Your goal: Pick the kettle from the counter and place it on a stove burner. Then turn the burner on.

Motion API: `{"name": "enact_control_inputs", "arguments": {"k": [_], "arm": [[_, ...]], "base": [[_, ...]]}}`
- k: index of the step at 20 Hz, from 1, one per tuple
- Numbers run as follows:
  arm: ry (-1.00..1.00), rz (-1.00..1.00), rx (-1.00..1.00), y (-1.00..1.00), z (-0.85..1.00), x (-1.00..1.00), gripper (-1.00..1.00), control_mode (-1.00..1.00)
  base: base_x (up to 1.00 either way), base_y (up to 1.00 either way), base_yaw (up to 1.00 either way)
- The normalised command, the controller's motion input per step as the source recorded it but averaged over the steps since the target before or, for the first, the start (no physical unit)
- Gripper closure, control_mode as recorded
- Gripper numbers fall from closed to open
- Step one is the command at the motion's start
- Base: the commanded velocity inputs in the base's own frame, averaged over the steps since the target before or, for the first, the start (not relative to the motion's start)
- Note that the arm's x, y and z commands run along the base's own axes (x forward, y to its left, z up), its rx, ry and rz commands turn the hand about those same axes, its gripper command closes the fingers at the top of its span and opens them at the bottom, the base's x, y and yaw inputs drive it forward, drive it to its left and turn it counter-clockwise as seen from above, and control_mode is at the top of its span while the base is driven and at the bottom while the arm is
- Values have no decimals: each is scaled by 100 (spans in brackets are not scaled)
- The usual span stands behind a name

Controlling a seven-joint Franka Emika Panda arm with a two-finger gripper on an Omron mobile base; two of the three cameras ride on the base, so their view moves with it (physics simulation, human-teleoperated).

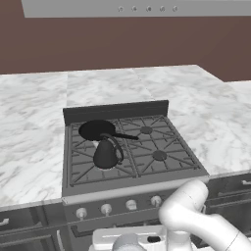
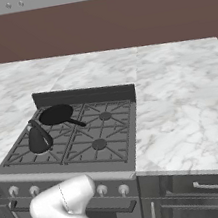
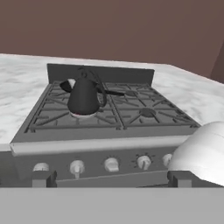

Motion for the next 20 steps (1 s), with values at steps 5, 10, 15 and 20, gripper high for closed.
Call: {"name": "enact_control_inputs", "arguments": {"k": [5, 10, 15, 20], "arm": [[4, 3, -1, 0, -16, 5, -100, -100], [-15, 0, 1, 0, -34, 0, -100, -100], [-27, 0, 2, 0, -37, 0, -100, -100], [-26, 0, 0, 0, -14, 0, -100, -100]], "base": [[0, 0, 0], [0, 0, 0], [0, 0, 0], [0, 0, 0]]}}
